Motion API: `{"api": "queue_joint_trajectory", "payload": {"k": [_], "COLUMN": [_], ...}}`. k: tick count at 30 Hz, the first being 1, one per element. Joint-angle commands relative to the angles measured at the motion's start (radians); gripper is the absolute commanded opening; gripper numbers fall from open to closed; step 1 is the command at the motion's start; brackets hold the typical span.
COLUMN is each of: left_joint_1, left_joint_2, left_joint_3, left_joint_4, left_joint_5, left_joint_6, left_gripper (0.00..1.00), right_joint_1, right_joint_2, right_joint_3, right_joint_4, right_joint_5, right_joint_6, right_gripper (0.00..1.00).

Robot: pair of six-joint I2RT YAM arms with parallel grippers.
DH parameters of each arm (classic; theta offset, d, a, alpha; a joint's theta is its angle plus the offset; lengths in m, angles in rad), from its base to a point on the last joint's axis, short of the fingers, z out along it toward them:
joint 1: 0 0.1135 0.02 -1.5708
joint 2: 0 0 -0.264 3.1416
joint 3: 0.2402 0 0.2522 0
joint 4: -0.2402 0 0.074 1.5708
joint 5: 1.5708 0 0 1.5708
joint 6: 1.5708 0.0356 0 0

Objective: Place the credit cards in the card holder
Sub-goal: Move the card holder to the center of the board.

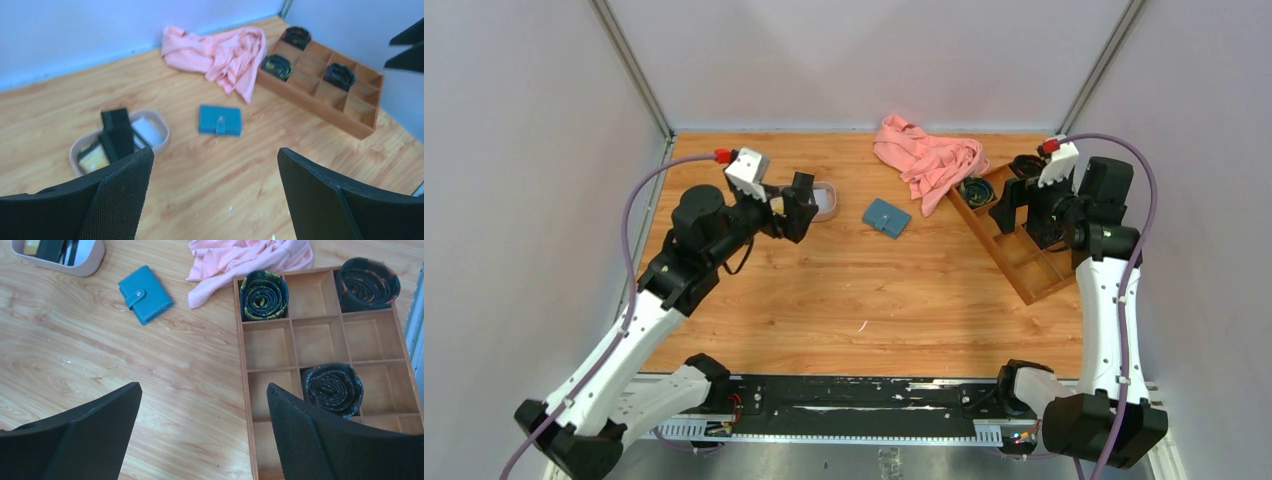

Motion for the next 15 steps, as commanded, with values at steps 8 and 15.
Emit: {"api": "queue_joint_trajectory", "payload": {"k": [8,15], "left_joint_1": [0.161,0.402], "left_joint_2": [-0.225,-0.190], "left_joint_3": [-0.219,-0.398], "left_joint_4": [-0.148,0.124], "left_joint_5": [0.048,0.379], "left_joint_6": [-0.141,-0.387], "left_gripper": [1.00,1.00], "right_joint_1": [-0.008,0.249], "right_joint_2": [0.009,0.109], "right_joint_3": [-0.043,-0.077], "right_joint_4": [0.183,0.169], "right_joint_5": [-0.502,-0.406], "right_joint_6": [-0.038,-0.246], "right_gripper": [1.00,1.00]}}
